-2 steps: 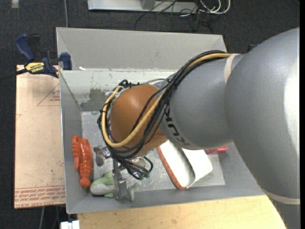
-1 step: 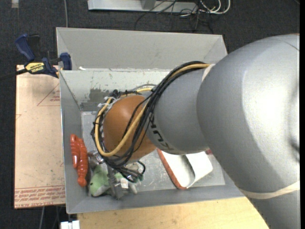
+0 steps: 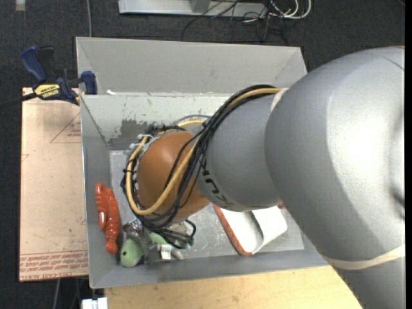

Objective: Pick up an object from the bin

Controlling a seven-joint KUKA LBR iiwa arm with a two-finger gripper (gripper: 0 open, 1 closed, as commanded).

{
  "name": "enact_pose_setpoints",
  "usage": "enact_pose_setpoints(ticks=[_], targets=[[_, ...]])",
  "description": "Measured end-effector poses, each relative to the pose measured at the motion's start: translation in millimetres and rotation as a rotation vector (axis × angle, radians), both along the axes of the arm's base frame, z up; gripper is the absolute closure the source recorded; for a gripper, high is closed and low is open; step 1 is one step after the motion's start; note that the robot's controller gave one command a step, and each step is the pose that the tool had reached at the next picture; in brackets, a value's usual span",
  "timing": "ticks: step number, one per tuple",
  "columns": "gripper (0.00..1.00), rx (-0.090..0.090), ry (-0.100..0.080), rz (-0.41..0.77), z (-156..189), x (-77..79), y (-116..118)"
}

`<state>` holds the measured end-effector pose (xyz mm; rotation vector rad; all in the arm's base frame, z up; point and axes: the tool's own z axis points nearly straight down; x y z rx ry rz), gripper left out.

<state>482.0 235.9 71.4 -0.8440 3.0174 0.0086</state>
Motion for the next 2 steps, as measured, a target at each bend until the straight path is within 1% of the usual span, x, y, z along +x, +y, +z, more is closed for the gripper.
enact_pose_setpoints(ticks=[2], targets=[[1.00,0.000,0.000,0.000,1.9,-0.3,-0.1]])
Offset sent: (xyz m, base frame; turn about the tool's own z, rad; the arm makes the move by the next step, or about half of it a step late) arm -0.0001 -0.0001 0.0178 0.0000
